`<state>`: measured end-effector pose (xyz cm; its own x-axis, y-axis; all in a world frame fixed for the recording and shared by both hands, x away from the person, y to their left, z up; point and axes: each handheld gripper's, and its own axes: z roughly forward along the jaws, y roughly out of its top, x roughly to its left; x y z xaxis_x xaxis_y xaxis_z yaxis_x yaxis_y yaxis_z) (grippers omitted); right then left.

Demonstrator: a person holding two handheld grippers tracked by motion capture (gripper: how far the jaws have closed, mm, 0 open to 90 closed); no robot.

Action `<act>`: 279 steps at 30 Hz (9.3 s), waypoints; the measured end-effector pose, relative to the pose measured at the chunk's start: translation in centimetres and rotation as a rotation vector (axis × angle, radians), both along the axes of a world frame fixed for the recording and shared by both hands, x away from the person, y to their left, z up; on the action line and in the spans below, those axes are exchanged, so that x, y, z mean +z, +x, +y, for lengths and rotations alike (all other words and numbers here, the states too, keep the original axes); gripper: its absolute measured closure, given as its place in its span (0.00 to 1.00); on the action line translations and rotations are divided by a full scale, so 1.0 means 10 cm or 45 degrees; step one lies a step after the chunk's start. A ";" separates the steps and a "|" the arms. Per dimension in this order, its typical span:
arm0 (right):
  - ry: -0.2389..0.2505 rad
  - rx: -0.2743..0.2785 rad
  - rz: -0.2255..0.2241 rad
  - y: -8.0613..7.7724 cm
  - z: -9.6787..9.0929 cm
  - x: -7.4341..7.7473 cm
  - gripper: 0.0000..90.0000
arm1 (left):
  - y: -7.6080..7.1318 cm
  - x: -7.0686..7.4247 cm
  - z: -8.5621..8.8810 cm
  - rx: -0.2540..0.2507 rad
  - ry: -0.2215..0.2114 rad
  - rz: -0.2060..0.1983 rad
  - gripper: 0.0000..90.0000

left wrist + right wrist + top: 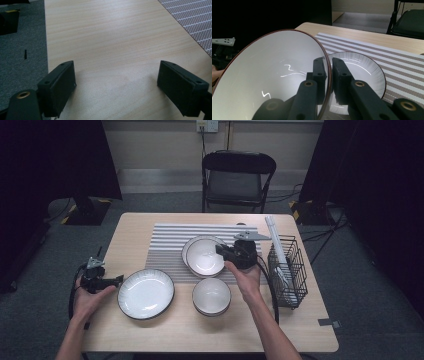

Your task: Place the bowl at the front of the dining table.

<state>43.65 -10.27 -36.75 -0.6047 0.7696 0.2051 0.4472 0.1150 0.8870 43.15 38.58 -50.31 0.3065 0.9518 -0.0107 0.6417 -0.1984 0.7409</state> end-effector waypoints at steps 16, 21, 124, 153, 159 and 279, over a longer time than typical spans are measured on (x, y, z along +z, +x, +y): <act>-0.030 -0.008 0.026 0.23 0.09 0.00 0.91 | 0.00 0.00 0.00 0.000 0.000 0.000 0.16; -0.030 -0.016 0.020 0.29 0.12 0.01 0.91 | 0.00 0.00 0.00 -0.001 0.001 0.000 0.16; -0.188 -0.223 0.275 1.20 0.27 -0.84 0.91 | 0.00 0.00 0.00 -0.001 0.002 0.001 0.16; -0.190 -0.202 0.290 1.19 0.25 -0.94 0.87 | 0.00 0.00 0.00 0.000 0.002 0.000 0.16; -0.198 -0.200 0.287 1.18 0.29 -0.97 0.78 | 0.00 0.00 0.00 0.000 0.002 0.000 0.16; -0.060 -0.014 0.093 -0.28 -0.38 -0.23 0.49 | 0.02 0.00 0.00 -0.009 -0.001 0.004 0.15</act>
<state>40.87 -14.11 -39.10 -0.5811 0.7859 0.2116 0.5117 0.1506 0.8459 43.31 38.58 -50.33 0.3131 0.9496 -0.0126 0.6423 -0.2020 0.7393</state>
